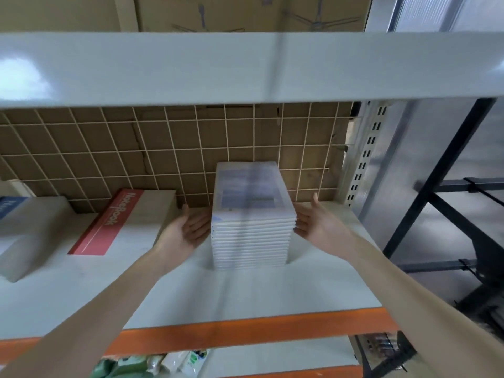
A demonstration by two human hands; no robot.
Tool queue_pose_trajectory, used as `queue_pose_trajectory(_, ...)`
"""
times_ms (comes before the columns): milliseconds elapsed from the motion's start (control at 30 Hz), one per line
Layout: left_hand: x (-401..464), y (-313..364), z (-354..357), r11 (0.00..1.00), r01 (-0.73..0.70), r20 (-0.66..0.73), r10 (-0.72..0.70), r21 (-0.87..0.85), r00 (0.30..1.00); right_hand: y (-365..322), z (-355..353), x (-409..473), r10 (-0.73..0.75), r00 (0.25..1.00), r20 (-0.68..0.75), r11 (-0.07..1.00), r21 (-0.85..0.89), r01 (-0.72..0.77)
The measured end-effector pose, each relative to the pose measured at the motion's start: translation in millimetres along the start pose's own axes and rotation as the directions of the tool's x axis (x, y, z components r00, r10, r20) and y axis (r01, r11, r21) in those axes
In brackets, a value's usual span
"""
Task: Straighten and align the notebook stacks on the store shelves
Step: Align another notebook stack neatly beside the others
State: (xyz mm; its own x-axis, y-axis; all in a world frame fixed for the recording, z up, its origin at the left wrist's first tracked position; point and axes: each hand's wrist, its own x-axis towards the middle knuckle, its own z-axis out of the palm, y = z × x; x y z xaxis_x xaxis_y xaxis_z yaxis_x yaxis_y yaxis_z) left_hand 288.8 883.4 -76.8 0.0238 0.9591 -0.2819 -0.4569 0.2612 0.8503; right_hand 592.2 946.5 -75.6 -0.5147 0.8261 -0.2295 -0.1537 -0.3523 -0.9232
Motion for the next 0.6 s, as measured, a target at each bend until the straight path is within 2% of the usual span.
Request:
queue_pose_trajectory(100,-11.7,-9.4,2.8,0.999,-0.002,0.000,0.002,-0.044,1.000,7.6,11.6,-9.6,-0.027,0.997,0.067,0.997,0.070,0.022)
queue_pose_trajectory(233,-16.9,-13.7,9.6,0.998,-0.021,-0.040,0.019,-0.061,0.999,3.9,19.0,-11.7,-0.043,0.999,-0.002,0.997,0.062,0.043)
queue_pose_trajectory(367,-23.2,-12.9,10.4,0.995,-0.030,-0.043,0.026,-0.094,0.999,2.6,18.8,-18.6,0.003,1.000,-0.012,0.997,0.077,-0.002)
queue_pose_trajectory(467,-32.8,-15.8,4.2,0.999,-0.003,-0.041,0.001,-0.050,0.999,8.2,23.1,-26.8,0.030,1.000,-0.003,0.990,0.137,-0.030)
queue_pose_trajectory(600,-51.4,-26.7,-6.5,0.998,0.030,-0.007,-0.030,0.061,1.000,20.4,24.3,-43.2,0.039,0.999,0.010,0.995,0.095,-0.040)
